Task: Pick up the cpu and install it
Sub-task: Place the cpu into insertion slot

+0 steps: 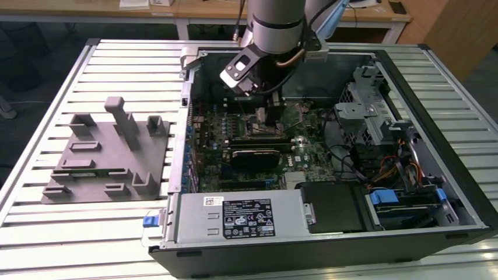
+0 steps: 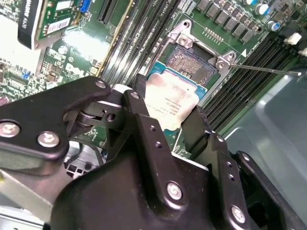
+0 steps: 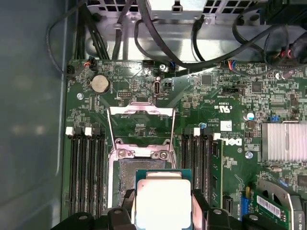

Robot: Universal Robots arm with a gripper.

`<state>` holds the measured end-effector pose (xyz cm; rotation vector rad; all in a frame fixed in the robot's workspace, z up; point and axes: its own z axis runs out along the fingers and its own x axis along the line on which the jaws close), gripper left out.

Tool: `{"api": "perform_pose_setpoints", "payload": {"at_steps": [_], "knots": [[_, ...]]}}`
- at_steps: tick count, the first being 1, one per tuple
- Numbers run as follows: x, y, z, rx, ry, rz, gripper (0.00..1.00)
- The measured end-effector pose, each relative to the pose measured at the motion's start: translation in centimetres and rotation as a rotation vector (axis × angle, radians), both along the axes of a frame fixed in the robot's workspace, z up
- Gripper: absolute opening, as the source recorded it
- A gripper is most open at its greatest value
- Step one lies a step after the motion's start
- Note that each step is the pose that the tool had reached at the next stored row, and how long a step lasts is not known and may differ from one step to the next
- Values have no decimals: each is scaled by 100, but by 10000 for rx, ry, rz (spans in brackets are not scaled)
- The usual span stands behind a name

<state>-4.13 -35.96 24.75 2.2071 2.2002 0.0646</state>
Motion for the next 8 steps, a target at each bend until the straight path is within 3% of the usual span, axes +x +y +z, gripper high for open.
{"api": "perform_pose_setpoints", "payload": {"at_steps": [8], "knots": [[0, 27, -54, 0, 0, -95, 54]]}}
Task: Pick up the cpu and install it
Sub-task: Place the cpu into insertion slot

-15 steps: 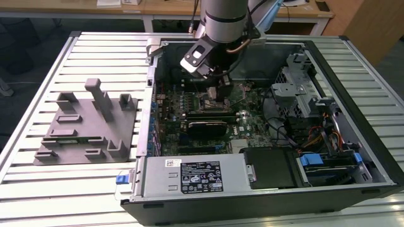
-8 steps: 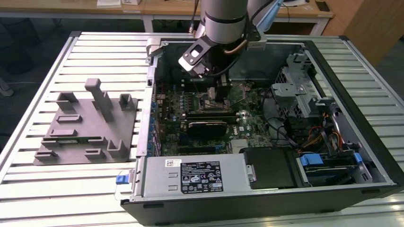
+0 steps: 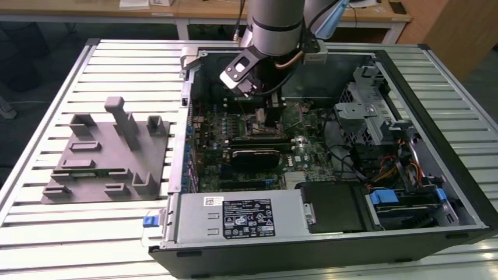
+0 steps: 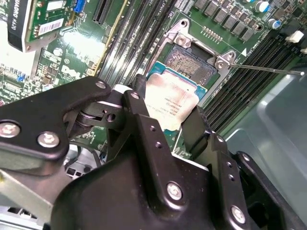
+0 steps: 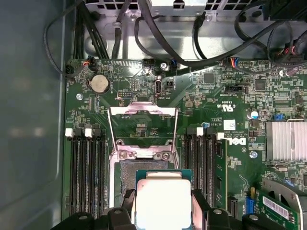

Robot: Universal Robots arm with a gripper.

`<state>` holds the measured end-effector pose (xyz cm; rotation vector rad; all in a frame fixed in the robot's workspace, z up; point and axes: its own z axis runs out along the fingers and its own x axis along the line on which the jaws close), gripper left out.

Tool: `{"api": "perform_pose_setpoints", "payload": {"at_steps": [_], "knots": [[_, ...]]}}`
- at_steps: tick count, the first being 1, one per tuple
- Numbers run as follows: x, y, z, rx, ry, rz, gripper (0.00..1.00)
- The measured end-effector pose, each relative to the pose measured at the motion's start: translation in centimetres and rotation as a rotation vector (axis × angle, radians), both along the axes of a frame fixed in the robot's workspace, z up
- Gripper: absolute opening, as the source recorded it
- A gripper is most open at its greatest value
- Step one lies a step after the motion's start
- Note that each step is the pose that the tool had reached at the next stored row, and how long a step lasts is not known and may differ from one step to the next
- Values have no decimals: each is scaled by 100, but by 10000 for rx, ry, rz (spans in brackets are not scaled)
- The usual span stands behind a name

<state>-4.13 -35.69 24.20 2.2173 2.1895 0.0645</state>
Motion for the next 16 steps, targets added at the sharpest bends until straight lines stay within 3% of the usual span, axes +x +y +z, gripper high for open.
{"api": "perform_pose_setpoints", "payload": {"at_steps": [16], "knots": [[0, 41, -53, 2, -1, 0, 54]]}}
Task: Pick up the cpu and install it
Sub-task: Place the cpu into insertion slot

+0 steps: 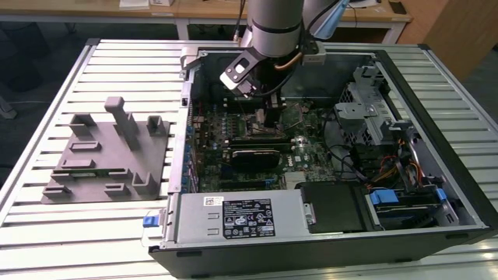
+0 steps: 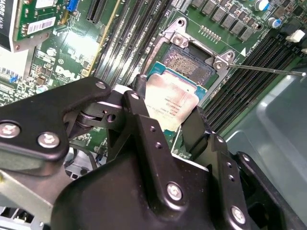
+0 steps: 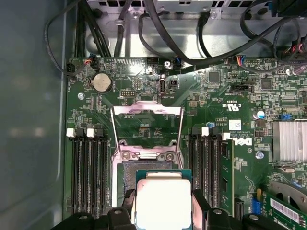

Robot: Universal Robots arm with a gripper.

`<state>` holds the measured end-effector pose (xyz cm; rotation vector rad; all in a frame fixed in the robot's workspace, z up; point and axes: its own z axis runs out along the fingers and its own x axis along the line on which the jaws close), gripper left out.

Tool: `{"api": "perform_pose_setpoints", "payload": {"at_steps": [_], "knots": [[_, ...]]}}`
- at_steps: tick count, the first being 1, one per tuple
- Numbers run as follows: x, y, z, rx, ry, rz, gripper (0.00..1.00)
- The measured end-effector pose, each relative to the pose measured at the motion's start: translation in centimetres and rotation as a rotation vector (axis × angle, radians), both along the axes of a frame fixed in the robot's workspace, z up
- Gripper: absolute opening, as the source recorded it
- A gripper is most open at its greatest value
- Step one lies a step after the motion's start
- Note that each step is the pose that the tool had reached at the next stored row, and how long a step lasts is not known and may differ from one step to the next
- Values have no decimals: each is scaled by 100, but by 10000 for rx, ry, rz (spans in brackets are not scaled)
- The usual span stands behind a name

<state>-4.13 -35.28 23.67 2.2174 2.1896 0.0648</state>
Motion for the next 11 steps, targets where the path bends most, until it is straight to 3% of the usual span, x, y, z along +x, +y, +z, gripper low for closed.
{"api": "perform_pose_setpoints", "payload": {"at_steps": [11], "knots": [[0, 64, -67, -1, 1, 3, 54]]}}
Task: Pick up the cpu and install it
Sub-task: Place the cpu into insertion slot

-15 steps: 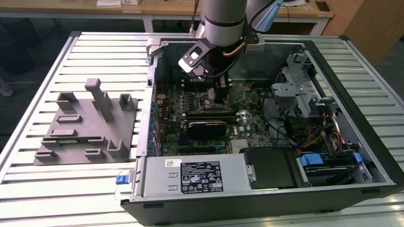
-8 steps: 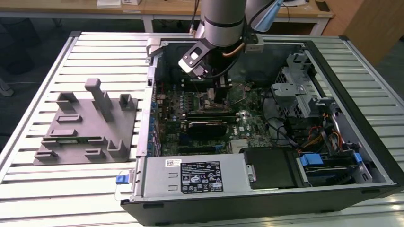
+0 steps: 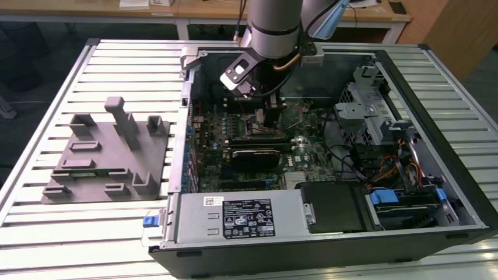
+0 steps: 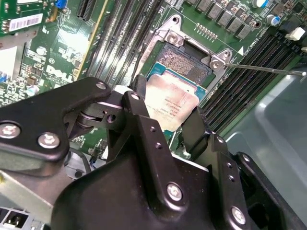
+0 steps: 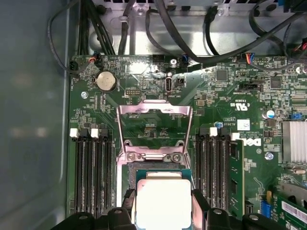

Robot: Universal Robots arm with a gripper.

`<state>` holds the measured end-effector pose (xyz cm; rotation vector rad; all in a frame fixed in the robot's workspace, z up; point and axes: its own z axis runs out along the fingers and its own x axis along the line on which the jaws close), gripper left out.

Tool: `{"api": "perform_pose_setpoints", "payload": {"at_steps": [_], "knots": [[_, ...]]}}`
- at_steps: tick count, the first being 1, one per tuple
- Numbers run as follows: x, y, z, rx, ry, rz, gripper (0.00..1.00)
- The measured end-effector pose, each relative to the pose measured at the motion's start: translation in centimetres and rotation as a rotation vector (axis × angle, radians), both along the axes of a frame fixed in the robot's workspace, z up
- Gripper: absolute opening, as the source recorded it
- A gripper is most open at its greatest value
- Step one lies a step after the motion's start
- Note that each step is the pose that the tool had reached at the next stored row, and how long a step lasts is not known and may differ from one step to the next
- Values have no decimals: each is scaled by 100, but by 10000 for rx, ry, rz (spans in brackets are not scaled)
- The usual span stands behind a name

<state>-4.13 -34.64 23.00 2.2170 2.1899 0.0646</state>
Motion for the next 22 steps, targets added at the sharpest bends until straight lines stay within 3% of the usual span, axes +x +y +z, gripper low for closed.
{"api": "perform_pose_setpoints", "payload": {"at_steps": [14, 16, 22], "knots": [[0, 11, -68, -16, -1, 93, 54], [-1, 11, -114, -19, 0, 132, 54], [-6, 14, -148, -25, 1, 147, 54]]}}
